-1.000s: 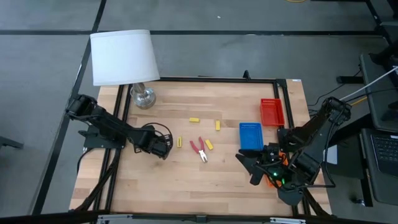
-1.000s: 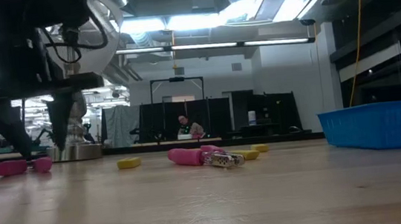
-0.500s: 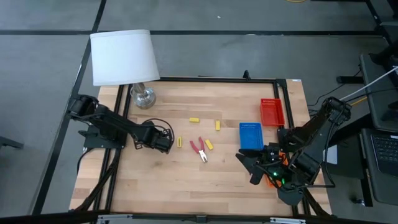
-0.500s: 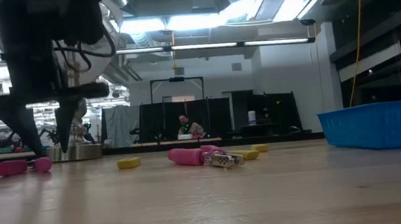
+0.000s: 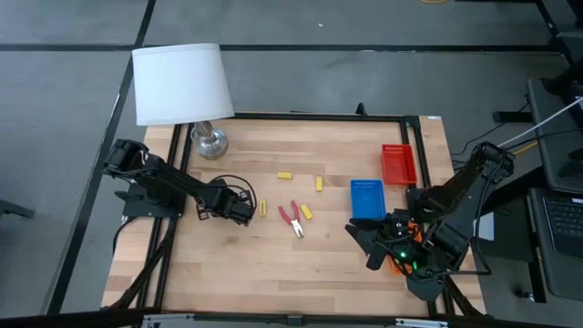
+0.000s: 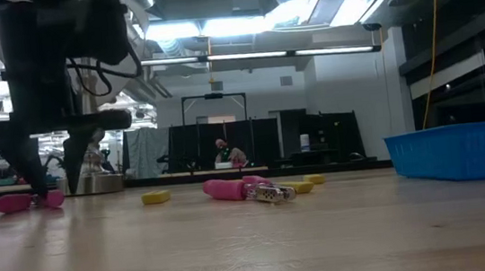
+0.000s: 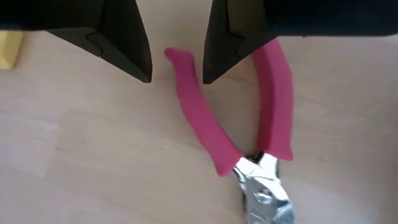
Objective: Pick & Place School Supplies
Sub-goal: Put the left pink hole puncher into the red bin
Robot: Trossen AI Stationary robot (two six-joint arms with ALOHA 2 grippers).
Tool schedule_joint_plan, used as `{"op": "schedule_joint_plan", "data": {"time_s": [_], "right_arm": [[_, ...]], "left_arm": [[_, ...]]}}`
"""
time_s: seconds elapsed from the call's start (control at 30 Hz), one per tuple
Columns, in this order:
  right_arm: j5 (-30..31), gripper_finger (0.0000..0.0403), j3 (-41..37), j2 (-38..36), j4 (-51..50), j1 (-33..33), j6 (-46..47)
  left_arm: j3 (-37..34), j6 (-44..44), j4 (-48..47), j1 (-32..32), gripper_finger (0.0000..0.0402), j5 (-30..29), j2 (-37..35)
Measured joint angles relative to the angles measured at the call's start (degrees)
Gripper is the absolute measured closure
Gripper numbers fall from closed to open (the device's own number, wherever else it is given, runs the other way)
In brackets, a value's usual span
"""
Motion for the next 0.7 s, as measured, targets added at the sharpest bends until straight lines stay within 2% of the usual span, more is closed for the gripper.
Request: {"op": "schedule_joint_plan", "data": {"time_s": [0.33, 0.43, 0.57, 0.7], "right_arm": [[-0.2, 0.0217, 0.0, 0.0, 0.0, 0.0, 0.0], [-0.2, 0.0217, 0.0, 0.0, 0.0, 0.0, 0.0], [-0.4, 0.0217, 0.0, 0.0, 0.0, 0.0, 0.0], [0.5, 0.0217, 0.0, 0.0, 0.0, 0.0, 0.0]], "left_arm": [[-3.1, 0.0, 4.9, 1.1, 0.0265, 0.8, 0.1], [-3.2, 0.0, 4.8, 1.0, 0.0293, 0.5, 0.1], [-3.3, 1.0, 6.0, -1.0, 0.0368, -1.4, 0.1], [-3.3, 4.8, 10.7, -4.3, 0.0373, -4.2, 0.1]]}}
